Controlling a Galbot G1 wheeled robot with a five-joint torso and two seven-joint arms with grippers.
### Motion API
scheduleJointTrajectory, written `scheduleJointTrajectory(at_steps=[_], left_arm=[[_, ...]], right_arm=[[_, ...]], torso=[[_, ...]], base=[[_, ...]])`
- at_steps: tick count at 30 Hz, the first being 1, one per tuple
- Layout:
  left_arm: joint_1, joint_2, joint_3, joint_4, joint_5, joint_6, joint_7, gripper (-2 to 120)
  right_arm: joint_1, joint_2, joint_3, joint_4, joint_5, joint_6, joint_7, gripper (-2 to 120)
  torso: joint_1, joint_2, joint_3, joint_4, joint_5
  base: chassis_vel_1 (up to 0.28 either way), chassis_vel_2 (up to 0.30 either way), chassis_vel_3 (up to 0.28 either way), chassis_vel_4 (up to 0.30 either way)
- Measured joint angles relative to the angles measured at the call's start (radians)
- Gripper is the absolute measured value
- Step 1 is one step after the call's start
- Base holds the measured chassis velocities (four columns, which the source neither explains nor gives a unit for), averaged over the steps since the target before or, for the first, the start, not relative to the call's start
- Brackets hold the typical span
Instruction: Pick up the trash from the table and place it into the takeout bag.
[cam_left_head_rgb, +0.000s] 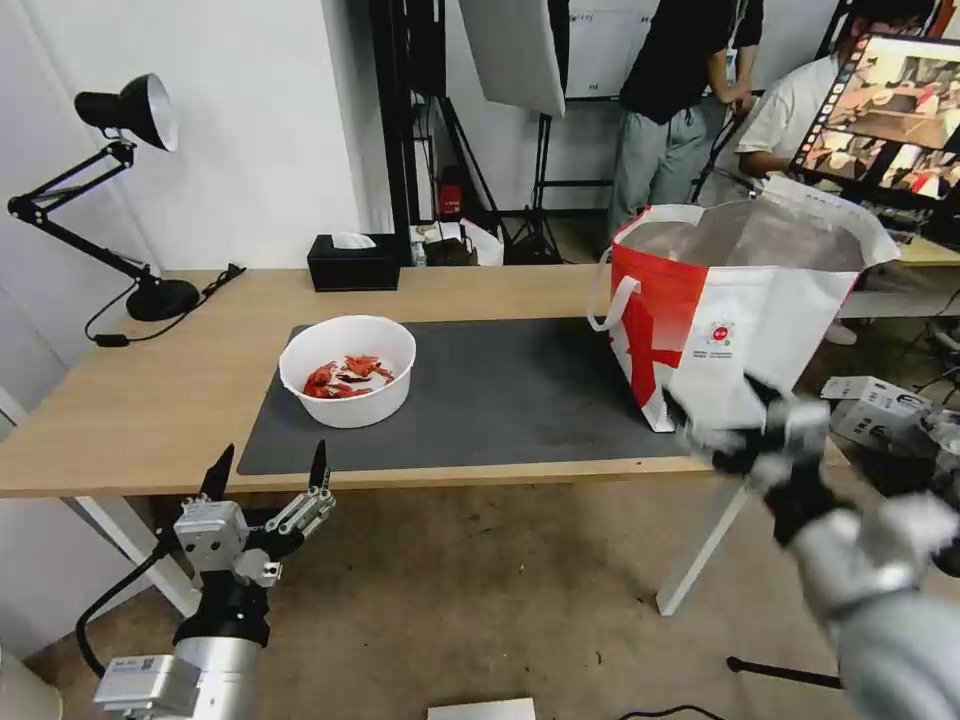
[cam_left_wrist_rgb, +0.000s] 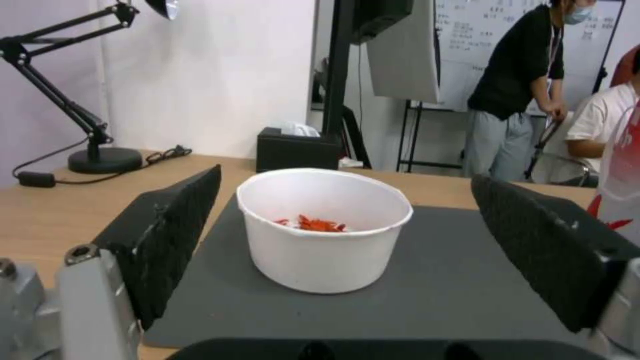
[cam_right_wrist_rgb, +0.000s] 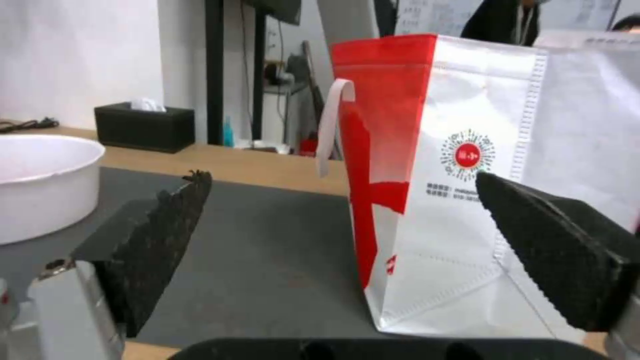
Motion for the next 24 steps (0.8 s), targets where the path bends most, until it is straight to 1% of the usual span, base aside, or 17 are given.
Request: scheduleJointTrajectory(at_steps=[2,3,4,7,11,24], left_arm=[[0.0,-0.005,0.005,0.0,0.002,-0.003,-0.001,100],[0.0,-0.005,0.006,0.0,0.002,-0.003,-0.001,100],[0.0,-0.005,0.006,0.0,0.002,-0.003,-0.001,100],[0.0,-0.004,0.007,0.0,0.004,-0.003,-0.001,100],[0.0,-0.008,0.008,0.0,0.005,-0.003,-0.001,100],[0.002,-0.006,0.007,0.0,0.004,0.001,-0.001,100]], right_arm=[[-0.027,0.075,-0.037,-0.001,-0.104,0.05,-0.006,100],[-0.032,0.095,-0.049,-0.002,-0.129,0.059,-0.006,100],[-0.032,0.095,-0.049,-0.002,-0.129,0.059,-0.006,100],[-0.036,0.132,-0.078,-0.006,-0.177,0.074,-0.006,100],[-0.033,0.144,-0.09,-0.007,-0.194,0.076,-0.004,100],[-0.022,0.151,-0.094,-0.012,-0.188,0.071,0.003,100]], torso=[[0.0,0.0,0.0,0.0001,0.0],[0.0,0.0,0.0,0.0001,0.0],[0.0,0.0,0.0,0.0001,0.0],[0.0,0.0,0.0,0.0002,0.0001],[0.0,0.0,0.0,0.0002,0.0002],[0.0,0.0,0.0,0.0002,0.0003]], base=[[0.0,0.0,0.0,0.0],[0.0,0.0,0.0,0.0],[0.0,0.0,0.0,0.0],[0.0,0.0,0.0,0.0],[0.0,0.0,0.0,0.0],[0.0,0.0,0.0,0.0]])
